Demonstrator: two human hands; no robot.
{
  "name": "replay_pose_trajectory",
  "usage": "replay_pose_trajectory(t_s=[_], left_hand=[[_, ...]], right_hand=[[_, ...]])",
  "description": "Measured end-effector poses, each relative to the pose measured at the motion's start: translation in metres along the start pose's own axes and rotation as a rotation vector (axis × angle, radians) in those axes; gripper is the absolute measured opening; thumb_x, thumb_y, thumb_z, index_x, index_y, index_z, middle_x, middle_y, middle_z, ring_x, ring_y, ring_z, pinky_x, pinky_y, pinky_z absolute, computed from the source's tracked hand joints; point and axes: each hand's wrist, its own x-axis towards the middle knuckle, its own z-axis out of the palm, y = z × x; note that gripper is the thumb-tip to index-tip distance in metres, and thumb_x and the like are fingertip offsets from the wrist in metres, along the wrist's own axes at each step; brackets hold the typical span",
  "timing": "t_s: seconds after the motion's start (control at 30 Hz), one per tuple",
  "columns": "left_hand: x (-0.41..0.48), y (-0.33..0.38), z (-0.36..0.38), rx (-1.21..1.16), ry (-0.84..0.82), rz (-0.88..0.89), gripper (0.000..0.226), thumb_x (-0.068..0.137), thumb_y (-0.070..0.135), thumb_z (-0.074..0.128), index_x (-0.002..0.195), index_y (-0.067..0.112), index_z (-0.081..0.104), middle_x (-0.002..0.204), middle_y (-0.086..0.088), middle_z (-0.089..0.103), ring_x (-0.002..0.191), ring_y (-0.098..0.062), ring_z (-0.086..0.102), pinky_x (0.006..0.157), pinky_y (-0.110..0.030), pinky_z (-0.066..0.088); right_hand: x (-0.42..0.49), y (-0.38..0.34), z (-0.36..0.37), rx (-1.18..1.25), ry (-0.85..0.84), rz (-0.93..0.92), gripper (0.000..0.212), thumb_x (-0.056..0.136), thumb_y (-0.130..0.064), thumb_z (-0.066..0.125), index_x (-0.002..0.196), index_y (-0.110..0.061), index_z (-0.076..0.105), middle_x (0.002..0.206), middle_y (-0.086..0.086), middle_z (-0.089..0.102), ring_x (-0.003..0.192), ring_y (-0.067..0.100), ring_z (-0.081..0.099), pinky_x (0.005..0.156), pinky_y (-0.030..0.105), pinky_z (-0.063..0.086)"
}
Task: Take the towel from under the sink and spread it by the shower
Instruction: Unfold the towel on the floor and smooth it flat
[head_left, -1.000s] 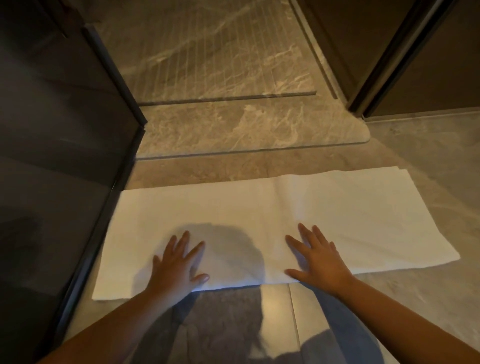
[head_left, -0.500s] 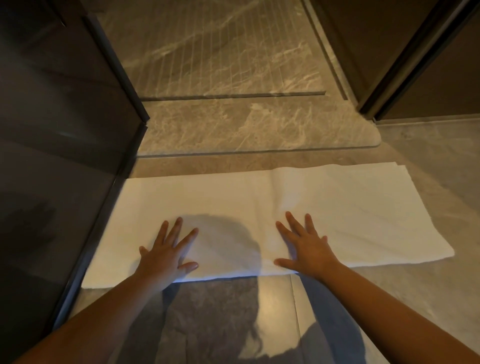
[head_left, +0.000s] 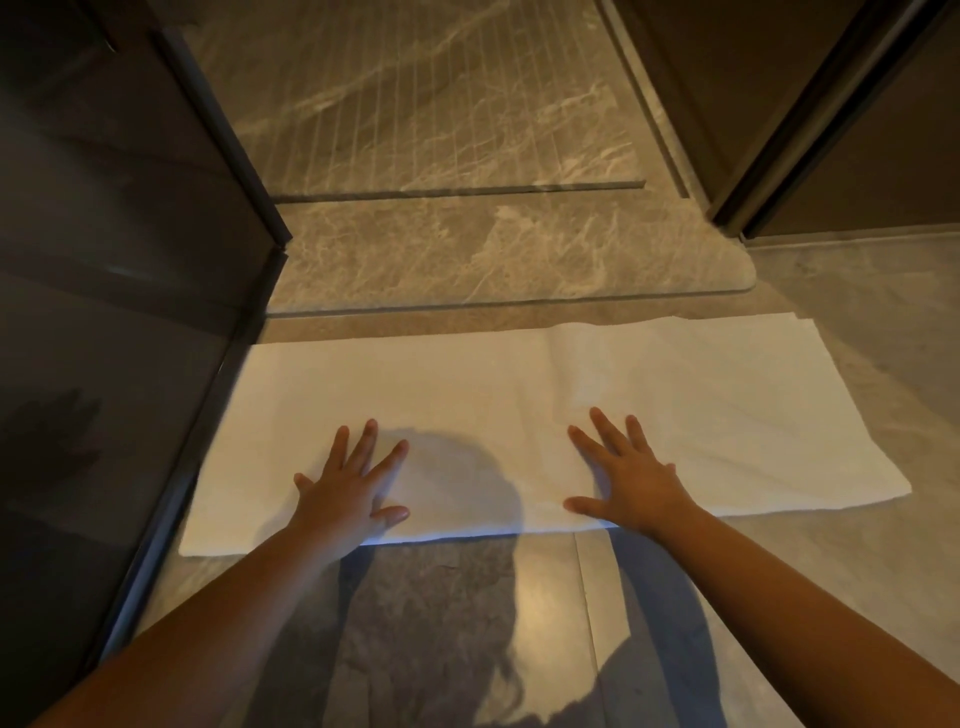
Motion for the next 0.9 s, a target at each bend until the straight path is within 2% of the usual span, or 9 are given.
replay_pose_trajectory(t_s=[0.43, 0.73, 0.8, 0.9], left_hand=[[0.000, 0.052, 0.013, 0.085, 0.034, 0.008, 0.084, 0.084, 0.063, 0.039, 0.137, 0.039, -0.021, 0.151, -0.002, -0.030, 0.138, -0.032, -0.022, 0.104, -0.067, 0.017], [0.000, 0.058, -0.003, -0.028, 0.092, -0.021, 0.076, 0.082, 0.061, 0.049, 0.142, 0.040, 0.006, 0.155, -0.005, -0.015, 0.140, -0.031, -0.012, 0.110, -0.058, 0.014], [0.005, 0.056, -0.007, -0.055, 0.092, -0.030, 0.082, 0.079, 0.062, 0.053, 0.141, 0.041, 0.005, 0.154, -0.006, -0.018, 0.139, -0.033, -0.017, 0.110, -0.061, 0.011], [0.014, 0.048, -0.010, -0.078, 0.018, -0.058, 0.104, 0.070, 0.065, 0.062, 0.138, 0.045, -0.013, 0.148, -0.006, -0.035, 0.134, -0.034, -0.030, 0.105, -0.068, 0.006]], right_hand=[[-0.030, 0.040, 0.002, -0.013, -0.017, 0.033, 0.090, 0.080, -0.062, 0.050, 0.141, -0.035, -0.010, 0.153, -0.003, -0.026, 0.138, 0.032, -0.022, 0.105, 0.070, 0.017], [-0.023, 0.035, 0.000, -0.026, 0.008, 0.005, 0.089, 0.080, -0.060, 0.052, 0.143, -0.031, -0.005, 0.155, 0.000, -0.019, 0.140, 0.035, -0.017, 0.107, 0.064, 0.018], [-0.019, 0.031, -0.002, -0.044, 0.043, -0.015, 0.087, 0.081, -0.060, 0.051, 0.143, -0.031, -0.003, 0.156, 0.001, -0.014, 0.141, 0.034, -0.012, 0.108, 0.061, 0.018], [-0.008, 0.021, -0.010, -0.094, 0.083, -0.059, 0.082, 0.084, -0.053, 0.052, 0.144, -0.028, 0.001, 0.157, 0.002, -0.008, 0.142, 0.031, -0.007, 0.111, 0.058, 0.017]])
